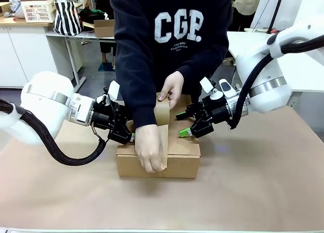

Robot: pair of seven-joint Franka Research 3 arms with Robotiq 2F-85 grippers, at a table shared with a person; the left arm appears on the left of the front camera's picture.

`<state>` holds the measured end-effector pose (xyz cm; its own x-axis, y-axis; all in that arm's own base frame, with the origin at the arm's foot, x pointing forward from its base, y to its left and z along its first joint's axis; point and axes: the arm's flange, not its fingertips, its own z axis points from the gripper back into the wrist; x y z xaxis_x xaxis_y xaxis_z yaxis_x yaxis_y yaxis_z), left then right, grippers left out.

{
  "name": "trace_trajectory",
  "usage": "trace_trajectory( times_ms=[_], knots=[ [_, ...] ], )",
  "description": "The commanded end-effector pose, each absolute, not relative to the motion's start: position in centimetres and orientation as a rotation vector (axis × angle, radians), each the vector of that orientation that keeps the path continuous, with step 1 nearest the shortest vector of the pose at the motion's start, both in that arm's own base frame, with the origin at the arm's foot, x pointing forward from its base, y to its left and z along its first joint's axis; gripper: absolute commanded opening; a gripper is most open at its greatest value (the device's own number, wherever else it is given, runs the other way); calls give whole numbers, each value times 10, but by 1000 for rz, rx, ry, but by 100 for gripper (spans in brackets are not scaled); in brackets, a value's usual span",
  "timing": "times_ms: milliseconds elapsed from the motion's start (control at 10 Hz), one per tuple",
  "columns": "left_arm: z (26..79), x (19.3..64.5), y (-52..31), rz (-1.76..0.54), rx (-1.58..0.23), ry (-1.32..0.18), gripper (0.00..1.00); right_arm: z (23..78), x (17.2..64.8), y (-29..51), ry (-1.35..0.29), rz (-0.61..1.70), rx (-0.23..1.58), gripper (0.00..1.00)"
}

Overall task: Pack the gift set into the box.
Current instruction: Press and hold the closed box until the human finishes sealing it.

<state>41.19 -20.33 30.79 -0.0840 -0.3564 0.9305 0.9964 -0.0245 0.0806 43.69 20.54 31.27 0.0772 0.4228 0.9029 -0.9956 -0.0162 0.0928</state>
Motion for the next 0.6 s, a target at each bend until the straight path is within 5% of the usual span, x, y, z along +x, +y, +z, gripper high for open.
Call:
trace_trajectory(
  times_ms=[0,500],
  knots=[
    [306,410,-204,-1433,-895,-999,100,310,436,205,-802,1344,944,100],
    [306,410,-204,-1433,-895,-999,100,310,436,205,-802,1344,944,100]
  ],
)
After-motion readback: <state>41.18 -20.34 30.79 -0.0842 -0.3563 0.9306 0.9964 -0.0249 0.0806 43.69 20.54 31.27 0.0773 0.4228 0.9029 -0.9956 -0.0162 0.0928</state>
